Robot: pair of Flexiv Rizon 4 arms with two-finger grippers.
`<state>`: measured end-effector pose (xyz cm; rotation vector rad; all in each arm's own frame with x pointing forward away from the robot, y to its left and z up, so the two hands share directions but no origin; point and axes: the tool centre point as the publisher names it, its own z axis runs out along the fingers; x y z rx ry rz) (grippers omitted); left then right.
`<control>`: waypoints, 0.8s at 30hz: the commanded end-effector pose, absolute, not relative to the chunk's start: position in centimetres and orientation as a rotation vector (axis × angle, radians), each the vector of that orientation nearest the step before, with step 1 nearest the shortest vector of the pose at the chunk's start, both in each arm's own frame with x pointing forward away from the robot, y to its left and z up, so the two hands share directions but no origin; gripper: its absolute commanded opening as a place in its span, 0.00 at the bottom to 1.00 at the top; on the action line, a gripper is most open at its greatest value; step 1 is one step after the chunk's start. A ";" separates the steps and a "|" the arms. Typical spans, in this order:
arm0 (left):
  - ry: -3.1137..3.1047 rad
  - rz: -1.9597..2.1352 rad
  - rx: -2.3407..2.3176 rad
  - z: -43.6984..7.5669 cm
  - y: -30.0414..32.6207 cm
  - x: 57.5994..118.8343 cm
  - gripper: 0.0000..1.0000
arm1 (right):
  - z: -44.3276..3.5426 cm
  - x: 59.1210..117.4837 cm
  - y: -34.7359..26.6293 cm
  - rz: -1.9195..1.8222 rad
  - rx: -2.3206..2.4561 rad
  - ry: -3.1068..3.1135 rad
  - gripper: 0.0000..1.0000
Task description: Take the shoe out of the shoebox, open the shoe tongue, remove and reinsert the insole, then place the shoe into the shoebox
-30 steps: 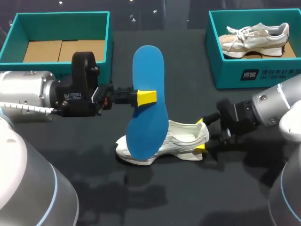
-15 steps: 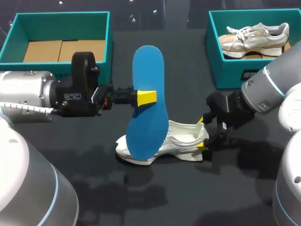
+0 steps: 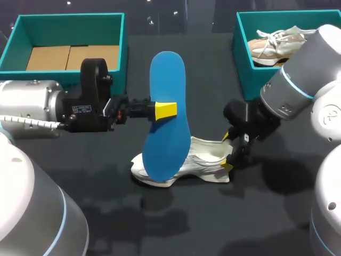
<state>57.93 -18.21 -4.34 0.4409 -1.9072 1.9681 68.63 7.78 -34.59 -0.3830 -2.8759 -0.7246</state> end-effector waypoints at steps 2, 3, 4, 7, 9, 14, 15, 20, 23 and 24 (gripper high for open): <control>-1.906 1.970 0.441 -4.5 -18.5 58.0 0.00 | -33.3 68.3 8.4 -0.324 -0.364 -2.920 1.00; -1.906 1.970 0.441 -4.5 -18.5 58.0 0.00 | -33.3 68.3 8.4 -0.321 -0.358 -2.921 1.00; -1.906 1.970 0.441 -4.5 -18.5 58.0 0.00 | -33.3 68.3 8.5 -0.321 -0.354 -2.923 1.00; -1.906 1.970 0.441 -4.5 -18.5 58.0 0.00 | -33.3 68.3 8.6 -0.316 -0.346 -2.925 1.00; -1.906 1.970 0.441 -4.5 -18.5 58.0 0.00 | -33.2 68.2 8.8 -0.312 -0.346 -2.930 1.00; -1.906 1.970 0.441 -4.5 -18.5 58.0 0.00 | -33.1 68.0 9.4 -0.246 -0.365 -2.935 1.00; -1.906 1.970 0.441 -4.5 -18.5 58.0 0.00 | -33.1 68.0 9.6 -0.246 -0.361 -2.937 1.00; -1.906 1.970 0.441 -4.5 -18.5 58.0 0.00 | -33.0 67.8 9.7 -0.246 -0.364 -2.945 1.00; -1.906 1.970 0.441 -4.5 -18.5 58.0 0.00 | -32.9 67.7 9.9 -0.249 -0.367 -2.949 1.00; -1.906 1.970 0.441 -4.5 -18.5 58.0 0.00 | -32.8 67.7 10.0 -0.247 -0.370 -2.951 1.00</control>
